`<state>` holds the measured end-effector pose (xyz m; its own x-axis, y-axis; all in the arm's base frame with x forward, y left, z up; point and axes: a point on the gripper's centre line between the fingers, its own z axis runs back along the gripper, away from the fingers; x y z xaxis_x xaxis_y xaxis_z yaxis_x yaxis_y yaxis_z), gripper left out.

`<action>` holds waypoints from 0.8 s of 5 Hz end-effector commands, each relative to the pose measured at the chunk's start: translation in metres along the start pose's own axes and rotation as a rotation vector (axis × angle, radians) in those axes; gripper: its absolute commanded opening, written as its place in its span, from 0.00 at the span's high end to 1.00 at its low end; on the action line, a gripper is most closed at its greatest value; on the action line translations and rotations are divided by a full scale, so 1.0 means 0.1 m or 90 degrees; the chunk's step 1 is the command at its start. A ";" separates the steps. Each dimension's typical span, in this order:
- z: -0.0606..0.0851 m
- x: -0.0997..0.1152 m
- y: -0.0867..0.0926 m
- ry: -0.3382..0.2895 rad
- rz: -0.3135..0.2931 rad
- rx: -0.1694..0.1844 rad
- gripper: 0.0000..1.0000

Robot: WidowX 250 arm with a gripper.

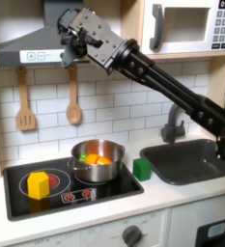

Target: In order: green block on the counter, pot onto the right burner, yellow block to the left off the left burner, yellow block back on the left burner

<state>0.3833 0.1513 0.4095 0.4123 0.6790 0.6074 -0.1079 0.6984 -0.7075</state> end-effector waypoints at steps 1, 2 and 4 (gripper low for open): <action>-0.15 0.06 0.06 -0.008 0.009 0.014 1.00; -0.14 0.09 0.10 -0.012 0.004 0.025 1.00; -0.12 0.07 0.09 -0.008 0.002 0.024 1.00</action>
<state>0.3974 0.1608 0.4056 0.3924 0.6839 0.6151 -0.1410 0.7056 -0.6945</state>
